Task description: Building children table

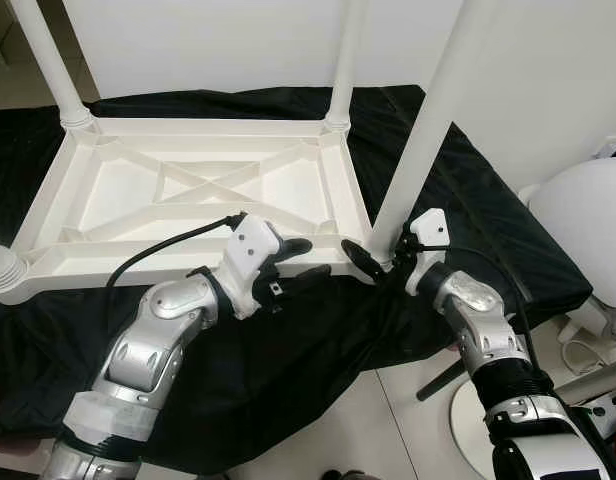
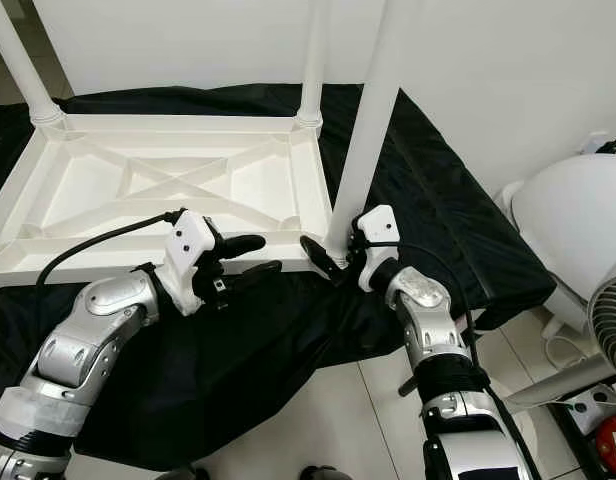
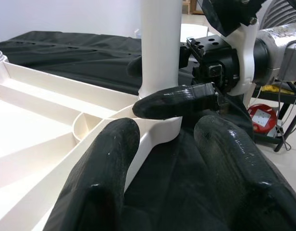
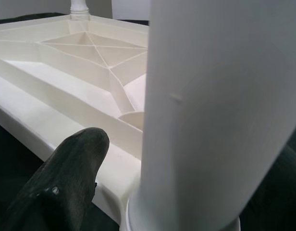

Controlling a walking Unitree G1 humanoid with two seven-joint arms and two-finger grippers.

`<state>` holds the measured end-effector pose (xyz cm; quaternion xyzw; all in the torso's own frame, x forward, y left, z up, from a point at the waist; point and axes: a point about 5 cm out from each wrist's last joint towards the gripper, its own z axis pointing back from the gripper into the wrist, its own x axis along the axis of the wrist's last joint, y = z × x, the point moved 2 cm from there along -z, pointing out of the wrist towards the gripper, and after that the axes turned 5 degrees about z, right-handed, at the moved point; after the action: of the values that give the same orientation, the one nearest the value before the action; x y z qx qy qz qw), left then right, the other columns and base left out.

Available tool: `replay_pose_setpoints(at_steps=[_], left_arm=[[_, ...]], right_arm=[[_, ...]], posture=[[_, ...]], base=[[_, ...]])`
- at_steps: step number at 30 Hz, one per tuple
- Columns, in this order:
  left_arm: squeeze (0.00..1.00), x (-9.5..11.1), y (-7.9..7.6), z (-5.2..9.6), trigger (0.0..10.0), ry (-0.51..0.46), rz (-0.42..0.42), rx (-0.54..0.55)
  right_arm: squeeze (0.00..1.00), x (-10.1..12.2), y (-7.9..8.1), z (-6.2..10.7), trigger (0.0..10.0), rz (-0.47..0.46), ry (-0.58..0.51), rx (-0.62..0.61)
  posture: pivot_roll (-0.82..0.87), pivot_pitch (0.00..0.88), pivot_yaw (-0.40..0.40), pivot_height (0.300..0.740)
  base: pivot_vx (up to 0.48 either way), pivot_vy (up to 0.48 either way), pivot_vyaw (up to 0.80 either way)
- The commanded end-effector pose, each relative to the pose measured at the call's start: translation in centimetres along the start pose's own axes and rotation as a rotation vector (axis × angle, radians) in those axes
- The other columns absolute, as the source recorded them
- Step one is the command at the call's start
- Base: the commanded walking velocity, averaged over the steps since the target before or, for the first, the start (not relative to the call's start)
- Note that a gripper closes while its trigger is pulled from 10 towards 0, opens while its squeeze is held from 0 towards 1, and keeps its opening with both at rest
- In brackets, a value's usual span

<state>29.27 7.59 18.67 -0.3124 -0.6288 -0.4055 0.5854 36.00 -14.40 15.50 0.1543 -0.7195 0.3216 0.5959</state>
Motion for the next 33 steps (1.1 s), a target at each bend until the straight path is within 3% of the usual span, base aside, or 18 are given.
replay_pose_setpoints(at_steps=[1, 23, 24, 25, 26, 33], left_arm=[[0.0, -0.5, -1.1, -0.1, 10.0, 0.017, 0.024, -0.105], [0.0, -0.3, -2.3, -1.0, 10.0, 0.005, 0.031, -0.126], [0.0, -0.3, -2.3, -1.0, 10.0, 0.004, 0.03, -0.127], [0.0, -0.3, -2.3, -1.0, 10.0, 0.004, 0.03, -0.127], [0.0, -0.2, -2.2, -1.1, 10.0, 0.003, 0.029, -0.127], [0.0, -0.1, -2.1, -1.1, 10.0, 0.001, 0.03, -0.125]], right_arm=[[0.0, 0.0, 0.0, -0.1, 10.0, 0.008, -0.001, 0.014], [0.0, -0.1, 0.3, -0.8, 10.0, 0.078, 0.016, 0.072], [0.0, -0.1, 0.5, -0.8, 4.7, 0.073, 0.01, 0.085], [0.0, -0.1, 0.5, -0.8, 4.7, 0.073, 0.01, 0.085], [0.0, 0.0, 0.6, -0.7, 0.0, 0.067, -0.001, 0.095], [0.0, 0.0, 0.5, -0.6, 0.0, 0.063, -0.006, 0.094]], posture=[[0.07, 0.082, -0.028, 0.74], [0.07, 0.102, -0.008, 0.74], [0.06, 0.105, -0.007, 0.74], [0.06, 0.105, -0.007, 0.74], [0.06, 0.108, -0.009, 0.74], [0.06, 0.103, -0.01, 0.74]], base=[[0.0, 0.0, 0.0], [0.0, 0.0, 0.0], [0.0, 0.0, 0.0], [0.0, 0.0, 0.0], [0.0, 0.0, 0.0], [0.0, 0.0, 0.0]])
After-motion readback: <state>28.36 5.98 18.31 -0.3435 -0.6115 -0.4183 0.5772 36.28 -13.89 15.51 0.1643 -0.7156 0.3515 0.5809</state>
